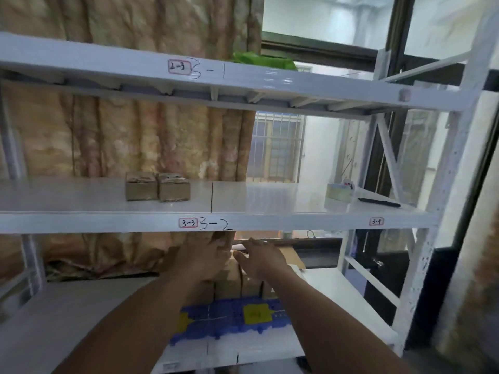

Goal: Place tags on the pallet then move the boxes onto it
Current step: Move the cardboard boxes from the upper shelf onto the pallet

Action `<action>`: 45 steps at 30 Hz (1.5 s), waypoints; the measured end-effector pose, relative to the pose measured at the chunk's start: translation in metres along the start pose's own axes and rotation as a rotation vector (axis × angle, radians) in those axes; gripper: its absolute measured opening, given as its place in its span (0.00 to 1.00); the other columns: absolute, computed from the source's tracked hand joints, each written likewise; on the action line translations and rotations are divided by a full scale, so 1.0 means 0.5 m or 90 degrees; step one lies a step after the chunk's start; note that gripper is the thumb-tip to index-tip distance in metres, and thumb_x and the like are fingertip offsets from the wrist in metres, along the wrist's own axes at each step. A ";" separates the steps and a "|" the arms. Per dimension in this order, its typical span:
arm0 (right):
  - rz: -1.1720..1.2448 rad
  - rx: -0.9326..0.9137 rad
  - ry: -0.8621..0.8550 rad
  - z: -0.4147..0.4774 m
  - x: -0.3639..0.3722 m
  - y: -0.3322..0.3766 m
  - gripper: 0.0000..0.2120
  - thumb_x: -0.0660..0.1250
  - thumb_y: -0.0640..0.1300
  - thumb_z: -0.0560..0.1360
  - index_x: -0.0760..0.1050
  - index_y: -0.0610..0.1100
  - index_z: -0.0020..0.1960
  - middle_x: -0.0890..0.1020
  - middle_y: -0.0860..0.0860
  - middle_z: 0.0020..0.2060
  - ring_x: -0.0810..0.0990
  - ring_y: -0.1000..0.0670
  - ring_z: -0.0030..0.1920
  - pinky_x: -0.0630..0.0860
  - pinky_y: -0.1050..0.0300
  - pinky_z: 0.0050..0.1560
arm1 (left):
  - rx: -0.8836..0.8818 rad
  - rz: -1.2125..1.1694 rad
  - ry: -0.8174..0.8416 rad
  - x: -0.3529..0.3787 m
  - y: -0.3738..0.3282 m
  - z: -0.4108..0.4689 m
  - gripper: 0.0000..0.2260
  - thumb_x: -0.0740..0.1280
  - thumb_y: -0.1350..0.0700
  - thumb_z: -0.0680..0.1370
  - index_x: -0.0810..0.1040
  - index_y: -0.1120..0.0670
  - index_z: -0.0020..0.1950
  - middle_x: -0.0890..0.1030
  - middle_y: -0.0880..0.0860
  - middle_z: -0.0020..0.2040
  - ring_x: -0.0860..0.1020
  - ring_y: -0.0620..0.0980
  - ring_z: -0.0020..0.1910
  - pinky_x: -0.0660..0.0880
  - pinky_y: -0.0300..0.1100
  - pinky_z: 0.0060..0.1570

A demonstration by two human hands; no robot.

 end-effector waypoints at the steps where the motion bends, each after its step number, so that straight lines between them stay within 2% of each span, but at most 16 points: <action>1: -0.005 -0.003 -0.008 -0.018 -0.015 0.022 0.29 0.50 0.63 0.82 0.62 0.51 0.79 0.64 0.49 0.78 0.64 0.43 0.76 0.64 0.45 0.72 | 0.014 -0.009 -0.023 -0.024 0.008 -0.021 0.24 0.57 0.37 0.79 0.68 0.42 0.74 0.70 0.49 0.75 0.68 0.54 0.73 0.67 0.50 0.70; 3: -0.009 -0.005 -0.031 -0.052 -0.046 0.058 0.29 0.51 0.62 0.82 0.61 0.50 0.79 0.64 0.49 0.78 0.63 0.43 0.77 0.63 0.44 0.73 | 0.022 -0.044 -0.044 -0.064 0.026 -0.059 0.29 0.52 0.29 0.72 0.66 0.36 0.72 0.71 0.45 0.73 0.71 0.52 0.70 0.71 0.52 0.67; 4: -0.007 -0.008 -0.047 -0.067 -0.065 0.074 0.28 0.51 0.62 0.82 0.62 0.50 0.78 0.66 0.48 0.77 0.64 0.42 0.76 0.64 0.44 0.73 | 0.026 -0.040 -0.039 -0.082 0.031 -0.078 0.30 0.50 0.28 0.72 0.66 0.36 0.71 0.72 0.45 0.72 0.71 0.52 0.70 0.71 0.54 0.66; 7: -0.001 -0.025 -0.096 -0.105 -0.123 0.121 0.26 0.51 0.60 0.82 0.67 0.49 0.75 0.71 0.48 0.74 0.68 0.42 0.73 0.65 0.45 0.71 | 0.013 0.096 -0.046 -0.155 0.034 -0.134 0.24 0.51 0.34 0.79 0.71 0.43 0.69 0.76 0.50 0.69 0.74 0.55 0.66 0.68 0.54 0.67; 9: -0.001 -0.038 -0.116 -0.124 -0.150 0.153 0.26 0.51 0.59 0.82 0.67 0.49 0.75 0.71 0.48 0.74 0.69 0.43 0.73 0.65 0.45 0.71 | -0.011 0.136 -0.050 -0.193 0.052 -0.162 0.26 0.48 0.34 0.79 0.74 0.44 0.66 0.77 0.53 0.67 0.74 0.56 0.66 0.65 0.55 0.68; 12: 0.003 -0.058 -0.117 -0.145 -0.169 0.206 0.27 0.51 0.60 0.82 0.64 0.50 0.76 0.69 0.48 0.75 0.68 0.43 0.73 0.65 0.44 0.72 | -0.061 0.133 -0.037 -0.230 0.102 -0.196 0.33 0.45 0.32 0.79 0.69 0.49 0.74 0.69 0.54 0.75 0.66 0.55 0.74 0.56 0.56 0.75; 14: 0.021 -0.064 -0.115 -0.163 -0.180 0.240 0.28 0.51 0.61 0.81 0.63 0.50 0.77 0.68 0.49 0.76 0.66 0.43 0.74 0.63 0.43 0.73 | -0.072 0.150 -0.035 -0.258 0.117 -0.229 0.32 0.46 0.34 0.81 0.64 0.51 0.78 0.64 0.54 0.79 0.61 0.55 0.78 0.51 0.56 0.77; 18: 0.069 -0.071 -0.116 -0.204 -0.199 0.301 0.30 0.50 0.64 0.82 0.61 0.52 0.79 0.63 0.50 0.79 0.61 0.45 0.78 0.58 0.44 0.76 | -0.082 0.186 -0.029 -0.303 0.159 -0.263 0.31 0.46 0.35 0.82 0.61 0.50 0.79 0.60 0.53 0.80 0.58 0.54 0.79 0.48 0.54 0.78; 24: 0.071 -0.092 -0.144 -0.197 -0.245 0.377 0.30 0.49 0.64 0.82 0.63 0.49 0.78 0.66 0.50 0.77 0.64 0.45 0.76 0.61 0.46 0.74 | -0.106 0.182 -0.076 -0.357 0.246 -0.248 0.35 0.44 0.30 0.79 0.62 0.48 0.79 0.62 0.51 0.80 0.60 0.53 0.78 0.49 0.55 0.78; 33: 0.030 -0.094 -0.155 -0.027 -0.241 0.531 0.29 0.48 0.64 0.82 0.63 0.50 0.78 0.72 0.47 0.73 0.72 0.42 0.70 0.68 0.47 0.67 | -0.117 0.189 -0.082 -0.429 0.401 -0.160 0.32 0.47 0.33 0.80 0.64 0.50 0.78 0.64 0.53 0.78 0.63 0.56 0.76 0.53 0.55 0.76; 41: 0.054 -0.062 -0.159 0.088 -0.217 0.579 0.24 0.53 0.58 0.81 0.70 0.49 0.72 0.74 0.47 0.71 0.73 0.42 0.68 0.68 0.46 0.67 | -0.105 0.168 -0.070 -0.409 0.496 -0.059 0.33 0.45 0.32 0.80 0.66 0.50 0.76 0.68 0.54 0.76 0.66 0.56 0.74 0.56 0.55 0.75; 45: 0.034 -0.055 -0.145 0.147 -0.210 0.580 0.26 0.52 0.58 0.82 0.66 0.47 0.75 0.69 0.47 0.75 0.66 0.43 0.74 0.61 0.45 0.73 | -0.120 0.144 -0.060 -0.388 0.530 -0.010 0.33 0.45 0.33 0.80 0.67 0.51 0.76 0.69 0.54 0.75 0.68 0.56 0.73 0.58 0.55 0.73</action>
Point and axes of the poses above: each hand's wrist, its own z-axis towards the middle knuckle, its own x-axis out of the palm, y = z × x, the point moved 9 cm from there along z, towards the middle knuckle
